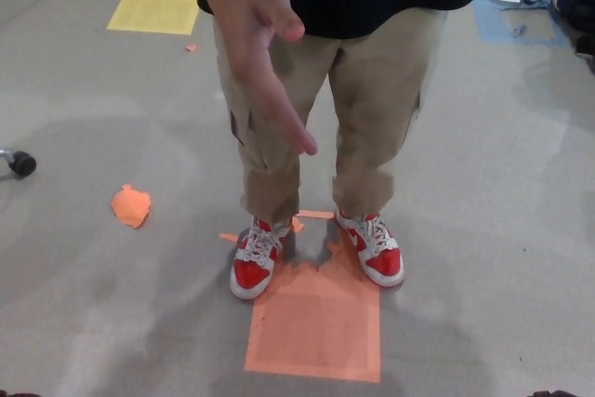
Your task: The robot extends its right arm to grab a person's hand and shakes it
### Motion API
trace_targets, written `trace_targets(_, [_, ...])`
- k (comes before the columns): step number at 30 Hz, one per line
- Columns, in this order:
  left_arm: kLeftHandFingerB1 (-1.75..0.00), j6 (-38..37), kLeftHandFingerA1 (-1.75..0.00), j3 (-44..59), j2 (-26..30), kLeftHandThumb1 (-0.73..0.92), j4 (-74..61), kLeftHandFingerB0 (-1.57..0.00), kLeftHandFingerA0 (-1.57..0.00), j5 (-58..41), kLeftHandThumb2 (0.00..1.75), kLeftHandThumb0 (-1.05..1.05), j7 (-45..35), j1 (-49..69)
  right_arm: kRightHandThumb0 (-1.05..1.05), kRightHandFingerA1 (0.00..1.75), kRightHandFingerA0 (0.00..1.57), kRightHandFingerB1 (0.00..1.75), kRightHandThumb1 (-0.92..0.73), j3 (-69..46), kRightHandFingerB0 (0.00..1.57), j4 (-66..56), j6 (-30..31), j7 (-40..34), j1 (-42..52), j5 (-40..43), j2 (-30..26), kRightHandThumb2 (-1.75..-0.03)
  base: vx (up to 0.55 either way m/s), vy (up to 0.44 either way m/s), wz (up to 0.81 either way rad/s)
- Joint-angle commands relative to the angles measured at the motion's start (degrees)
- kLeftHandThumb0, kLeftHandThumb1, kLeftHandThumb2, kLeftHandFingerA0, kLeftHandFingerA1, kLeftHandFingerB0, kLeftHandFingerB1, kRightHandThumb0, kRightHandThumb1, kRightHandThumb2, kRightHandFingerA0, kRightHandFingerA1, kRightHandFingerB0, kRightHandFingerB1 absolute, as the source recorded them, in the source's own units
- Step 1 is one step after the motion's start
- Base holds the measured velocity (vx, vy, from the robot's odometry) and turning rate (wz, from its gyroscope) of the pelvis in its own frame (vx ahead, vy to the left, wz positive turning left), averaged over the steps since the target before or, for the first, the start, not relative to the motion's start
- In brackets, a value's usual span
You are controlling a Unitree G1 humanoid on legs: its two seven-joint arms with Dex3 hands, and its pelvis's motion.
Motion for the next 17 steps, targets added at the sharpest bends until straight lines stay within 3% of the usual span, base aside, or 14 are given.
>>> trace_targets(1, [-0.37, 0.3, -0.43, 0.5, 0.4, 0.69, 0.7, -0.12, -0.22, -0.4, 0.8, -0.54, -0.7, 0.6, -0.78, 0.18, 0.0, 0.16, -0.83, 0.4, 0.0, -0.2, 1.2, 0.0, 0.3, -0.7, -0.9, -1.15, 0.0, 0.0, 0.0])
trace_targets(2, [-0.28, 0.3, -0.37, 0.4, 0.3, 0.8, 0.9, -0.15, -0.29, -0.3, 0.64, -0.48, -0.6, 0.1, -0.79, 0.09, 0.0, 0.09, -0.77, 0.3, 0.0, -0.3, 1.0, 0.0, 0.1, -0.5, -1.1, -0.95, 0.0, 0.0, 0.0])
trace_targets(3, [-0.36, 0.4, -0.42, 0.2, 0.4, 0.69, 0.4, -0.11, -0.21, 0.0, 0.8, -0.54, -0.5, 0.3, -0.79, 0.09, 0.0, 0.1, -0.77, 0.6, 0.0, -0.3, 0.5, 0.1, 0.3, -0.8, -1.2, -0.96, 0.0, 0.0, 0.0])
trace_targets(4, [-0.36, 0.5, -0.42, 0.1, 0.5, 0.69, 0.2, -0.11, -0.21, 0.1, 0.8, -0.54, -0.4, 0.5, -0.79, 0.09, 0.0, 0.1, -0.77, 0.8, 0.0, -0.3, 0.3, 0.1, 0.4, -0.9, -1.3, -0.96, 0.0, 0.0, 0.0])
trace_targets(5, [-0.36, 0.5, -0.41, -0.1, 0.6, 0.7, 0.1, -0.11, -0.2, 0.4, 0.8, -0.54, -0.4, 0.3, -0.72, 0.05, 0.0, 0.11, -0.92, 0.9, 0.0, -0.2, 0.4, 0.0, 0.2, -0.9, -1.3, -0.79, 0.0, 0.0, 0.0])
trace_targets(6, [-0.36, 0.2, -0.42, -0.1, 0.8, 0.7, 0.1, -0.12, -0.22, 0.2, 0.78, -0.52, -0.7, 0.3, -0.8, 0.15, 0.0, 0.15, -0.84, 0.7, 0.0, -0.2, 0.4, 0.1, 0.2, -0.6, -1.1, -1.15, 0.0, 0.0, 0.0])
trace_targets(7, [-0.36, 0.0, -0.43, 0.1, 0.8, 0.69, 0.3, -0.11, -0.22, -0.1, 0.79, -0.51, -0.9, 0.2, -0.72, 0.07, 0.0, 0.12, -0.92, 0.8, 0.0, -0.2, 0.5, 0.0, 0.2, -0.7, -1.1, -0.78, 0.0, 0.0, 0.0])
trace_targets(9, [-0.37, -0.1, -0.47, 0.4, 0.6, 0.67, 0.6, -0.11, -0.28, -0.4, 0.8, -0.51, -1.1, -0.1, -0.71, 0.07, 0.0, 0.11, -0.92, 1.0, 0.0, -0.2, 0.6, 0.1, 0.0, -0.9, -1.1, -0.78, 0.0, 0.0, 0.0])
trace_targets(10, [-0.37, -0.3, -0.44, 0.5, 0.5, 0.68, 0.8, -0.11, -0.24, -0.5, 0.79, -0.51, -1.1, -0.4, -0.77, 0.16, 0.0, 0.16, -0.84, 0.9, 0.0, -0.3, 0.5, 0.2, -0.2, -0.7, -1.2, -1.14, 0.0, 0.0, 0.0])
trace_targets(12, [-0.37, -0.2, -0.45, 0.5, 0.4, 0.68, 1.2, -0.11, -0.24, -0.4, 0.8, -0.52, -1.1, -1.2, -0.77, 0.16, 0.0, 0.16, -0.83, 0.8, 0.0, -0.3, 0.5, 0.3, -0.6, -0.6, -1.4, -1.14, 0.0, 0.0, 0.0])
trace_targets(13, [-0.37, -0.2, -0.44, 0.3, 0.5, 0.69, 1.3, -0.11, -0.23, -0.1, 0.8, -0.52, -0.9, -1.8, -0.77, 0.09, 0.0, 0.12, -0.79, 0.7, 0.0, -0.4, 0.6, 0.3, -1.2, -0.6, -1.5, -0.98, 0.0, 0.0, 0.0])
trace_targets(14, [-0.37, -0.3, -0.44, 0.3, 0.5, 0.69, 1.4, -0.11, -0.23, -0.1, 0.8, -0.52, -0.8, -1.9, -0.77, 0.09, 0.0, 0.12, -0.79, 0.8, 0.0, -0.4, 0.6, 0.3, -1.3, -0.6, -1.5, -0.98, 0.0, 0.0, 0.0])
trace_targets(15, [-0.34, 0.7, -0.37, 0.5, 0.6, 0.74, 1.6, -0.13, -0.17, -0.4, 0.75, -0.53, -1.5, -2.7, -0.78, 0.18, 0.0, 0.16, -0.84, 0.4, 0.0, -0.5, 0.8, 0.6, -1.8, -0.3, -1.6, -1.14, 0.0, 0.0, 0.0])
trace_targets(17, [-0.28, 1.0, -0.34, 0.5, 0.7, 0.79, 1.5, -0.14, -0.22, -0.3, 0.64, -0.48, -1.5, -3.2, -0.75, 0.2, 0.0, 0.19, -0.82, 0.2, 0.0, -0.4, 1.0, 0.8, -2.3, -0.1, -1.6, -1.14, 0.0, 0.0, 0.0])
